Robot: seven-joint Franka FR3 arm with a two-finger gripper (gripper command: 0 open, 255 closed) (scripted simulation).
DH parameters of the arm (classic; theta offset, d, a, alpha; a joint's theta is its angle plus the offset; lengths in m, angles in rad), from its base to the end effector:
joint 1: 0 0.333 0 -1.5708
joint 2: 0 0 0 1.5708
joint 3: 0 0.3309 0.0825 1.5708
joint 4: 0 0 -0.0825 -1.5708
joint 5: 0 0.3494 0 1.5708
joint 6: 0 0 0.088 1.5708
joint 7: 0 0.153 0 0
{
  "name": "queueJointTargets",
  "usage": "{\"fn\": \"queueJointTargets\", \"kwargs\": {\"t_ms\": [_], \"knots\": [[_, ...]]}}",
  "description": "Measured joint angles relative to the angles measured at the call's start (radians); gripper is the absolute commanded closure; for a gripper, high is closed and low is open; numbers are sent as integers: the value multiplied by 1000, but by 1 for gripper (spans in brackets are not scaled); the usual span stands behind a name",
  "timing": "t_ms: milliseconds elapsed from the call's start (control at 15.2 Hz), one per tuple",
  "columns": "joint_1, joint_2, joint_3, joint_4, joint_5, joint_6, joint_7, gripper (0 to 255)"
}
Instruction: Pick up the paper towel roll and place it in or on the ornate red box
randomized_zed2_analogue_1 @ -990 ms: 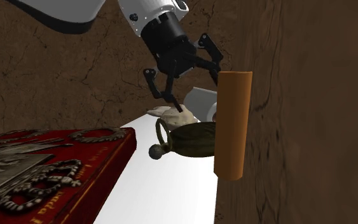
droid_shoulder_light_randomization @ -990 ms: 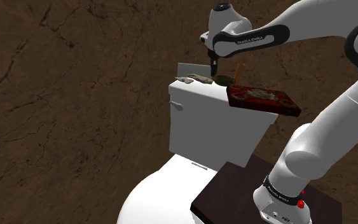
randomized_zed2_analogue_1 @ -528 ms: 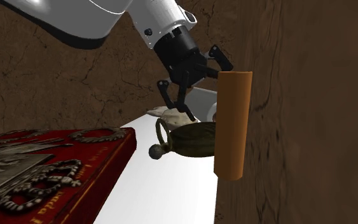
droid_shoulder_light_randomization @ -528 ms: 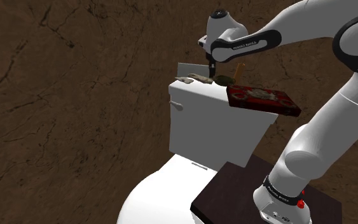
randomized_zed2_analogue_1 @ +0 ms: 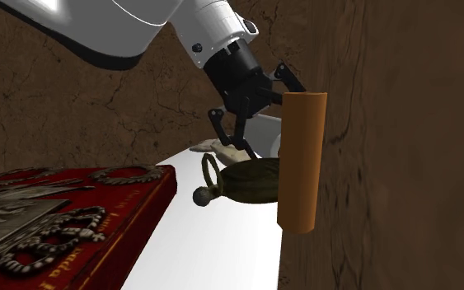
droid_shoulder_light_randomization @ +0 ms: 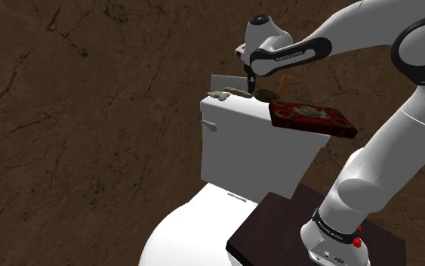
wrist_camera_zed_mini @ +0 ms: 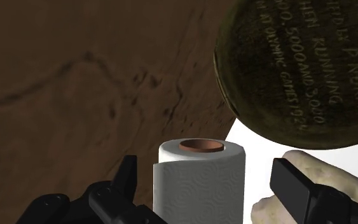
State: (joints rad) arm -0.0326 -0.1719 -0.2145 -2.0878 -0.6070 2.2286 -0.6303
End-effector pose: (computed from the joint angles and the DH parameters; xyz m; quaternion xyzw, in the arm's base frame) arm 0.4907 -0.1689 0.5219 0.9028 0.3207 0.0318 0.2848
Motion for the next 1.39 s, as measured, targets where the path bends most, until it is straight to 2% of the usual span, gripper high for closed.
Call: {"fn": "queueJointTargets", "kwargs": {"t_ms": [66, 726, 1386], "knots": [[0, -1, 0, -1, -1, 1, 1, 255], [-2, -2, -2, -5, -1, 0, 1, 255], [9, -10, 6, 90, 37, -102, -58, 255]]}}
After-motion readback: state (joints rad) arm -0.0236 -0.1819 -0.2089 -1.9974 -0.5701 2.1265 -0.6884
